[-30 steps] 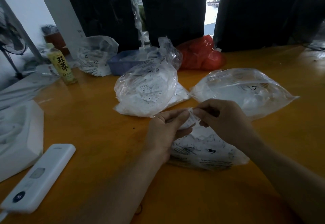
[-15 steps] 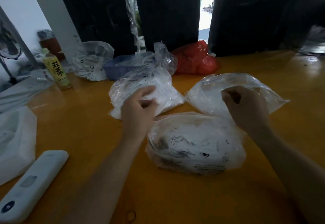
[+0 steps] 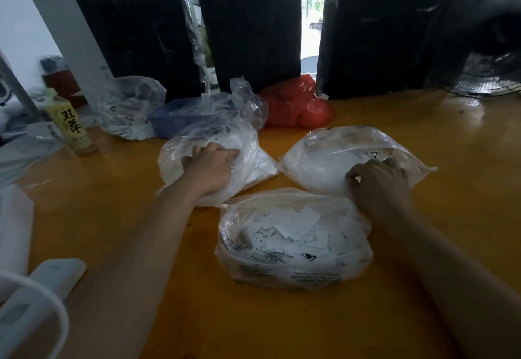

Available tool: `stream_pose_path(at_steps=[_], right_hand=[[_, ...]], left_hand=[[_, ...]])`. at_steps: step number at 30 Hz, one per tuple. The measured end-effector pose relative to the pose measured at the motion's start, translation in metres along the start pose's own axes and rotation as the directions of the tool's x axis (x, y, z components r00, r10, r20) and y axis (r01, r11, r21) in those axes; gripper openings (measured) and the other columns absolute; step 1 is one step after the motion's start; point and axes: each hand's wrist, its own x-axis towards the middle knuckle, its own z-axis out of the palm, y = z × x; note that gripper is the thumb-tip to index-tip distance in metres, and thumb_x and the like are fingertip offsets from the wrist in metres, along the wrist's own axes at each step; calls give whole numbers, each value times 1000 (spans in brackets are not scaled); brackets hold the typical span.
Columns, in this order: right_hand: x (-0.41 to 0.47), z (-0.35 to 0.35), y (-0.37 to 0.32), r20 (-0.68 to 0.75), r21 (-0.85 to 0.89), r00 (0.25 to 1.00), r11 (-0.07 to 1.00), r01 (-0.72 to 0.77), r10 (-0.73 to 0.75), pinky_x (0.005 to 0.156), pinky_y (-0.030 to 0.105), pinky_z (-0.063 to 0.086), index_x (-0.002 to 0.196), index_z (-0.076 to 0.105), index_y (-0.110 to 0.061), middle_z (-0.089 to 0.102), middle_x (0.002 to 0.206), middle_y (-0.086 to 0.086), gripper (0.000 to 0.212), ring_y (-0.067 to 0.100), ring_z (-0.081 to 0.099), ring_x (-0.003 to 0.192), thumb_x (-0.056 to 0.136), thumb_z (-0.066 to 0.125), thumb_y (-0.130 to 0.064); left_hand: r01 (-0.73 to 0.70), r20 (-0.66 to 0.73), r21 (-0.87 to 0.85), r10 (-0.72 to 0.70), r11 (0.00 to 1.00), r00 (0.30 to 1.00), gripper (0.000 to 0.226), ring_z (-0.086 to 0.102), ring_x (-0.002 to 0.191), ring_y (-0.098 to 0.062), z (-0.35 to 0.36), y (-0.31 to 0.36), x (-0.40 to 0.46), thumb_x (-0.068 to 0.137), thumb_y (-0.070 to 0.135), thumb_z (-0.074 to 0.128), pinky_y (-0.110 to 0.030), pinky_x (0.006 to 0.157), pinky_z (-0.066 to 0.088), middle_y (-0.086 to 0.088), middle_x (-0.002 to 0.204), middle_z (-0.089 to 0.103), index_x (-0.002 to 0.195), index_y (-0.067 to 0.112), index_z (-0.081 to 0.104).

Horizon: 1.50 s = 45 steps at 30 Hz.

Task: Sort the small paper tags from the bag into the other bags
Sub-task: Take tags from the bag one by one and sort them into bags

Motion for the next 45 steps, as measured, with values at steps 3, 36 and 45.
stream_pose_path(at_steps=[3,36,45], right_hand=[[2,1,1,-28,15,1000,1000,13,-13,105,50,40,115,72,-25,70,121,6,23,35,51,118,102,54,-30],[-48,-38,-70,126,720,934,678,146,-335,57,17,48,88,72,-37,70,78,-17,22,6,62,65,99,56,-47],[-48,-9,-44,284,306,752,799,518,-596,89,19,35,124,64,-51,42,120,-24,49,-3,37,109,81,57,-73]], left_hand=[[-37,-35,-214,30,976,999,57,43,144,-29,-3,0,-5,104,8,36,-50,121,31,-1,157,50,152,37,48],[118,133,-976,-67,-183,989,36,77,98,-22,39,60,-123,79,27,79,-24,70,60,-11,108,79,110,10,77],[155,214,-917,-126,-367,969,17,79,93,-27,44,60,-118,92,5,70,-27,62,62,-21,106,78,106,9,78]])
